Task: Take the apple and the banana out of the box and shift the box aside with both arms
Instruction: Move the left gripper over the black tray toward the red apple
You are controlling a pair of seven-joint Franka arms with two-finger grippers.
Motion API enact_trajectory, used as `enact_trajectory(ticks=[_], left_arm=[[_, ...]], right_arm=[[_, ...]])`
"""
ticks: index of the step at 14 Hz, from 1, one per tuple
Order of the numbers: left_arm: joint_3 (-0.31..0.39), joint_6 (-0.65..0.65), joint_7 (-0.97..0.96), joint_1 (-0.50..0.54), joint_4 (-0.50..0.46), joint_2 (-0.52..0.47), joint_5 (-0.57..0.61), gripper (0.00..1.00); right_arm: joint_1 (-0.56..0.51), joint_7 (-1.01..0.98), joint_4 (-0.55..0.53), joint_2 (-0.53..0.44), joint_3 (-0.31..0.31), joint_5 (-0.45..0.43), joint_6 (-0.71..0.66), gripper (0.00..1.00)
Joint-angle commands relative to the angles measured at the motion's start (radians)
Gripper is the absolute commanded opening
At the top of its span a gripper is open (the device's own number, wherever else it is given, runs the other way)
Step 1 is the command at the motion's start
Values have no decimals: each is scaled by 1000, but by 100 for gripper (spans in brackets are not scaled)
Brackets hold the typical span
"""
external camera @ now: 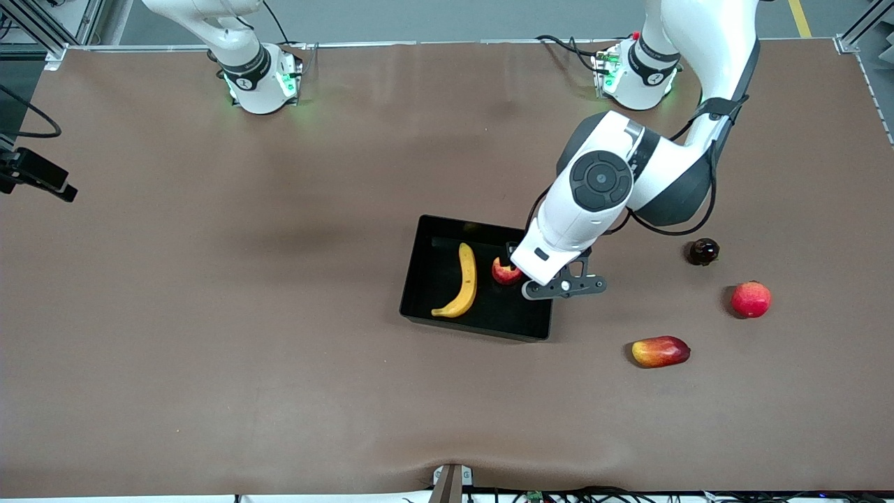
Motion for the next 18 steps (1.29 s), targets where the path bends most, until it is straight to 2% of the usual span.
enact_trajectory(ticks=[1,11,18], left_arm=[[12,-9,-15,-27,47,30,25,100],[13,94,-21,-64,56,98,31,100],[13,104,-39,-71,56,101,32,100]], right_arm=[[2,19,16,-2,-2,17,-50,100],[0,14,17,10,-5,14,-35,100],[-3,14,17,11,-5,14,-24,100]])
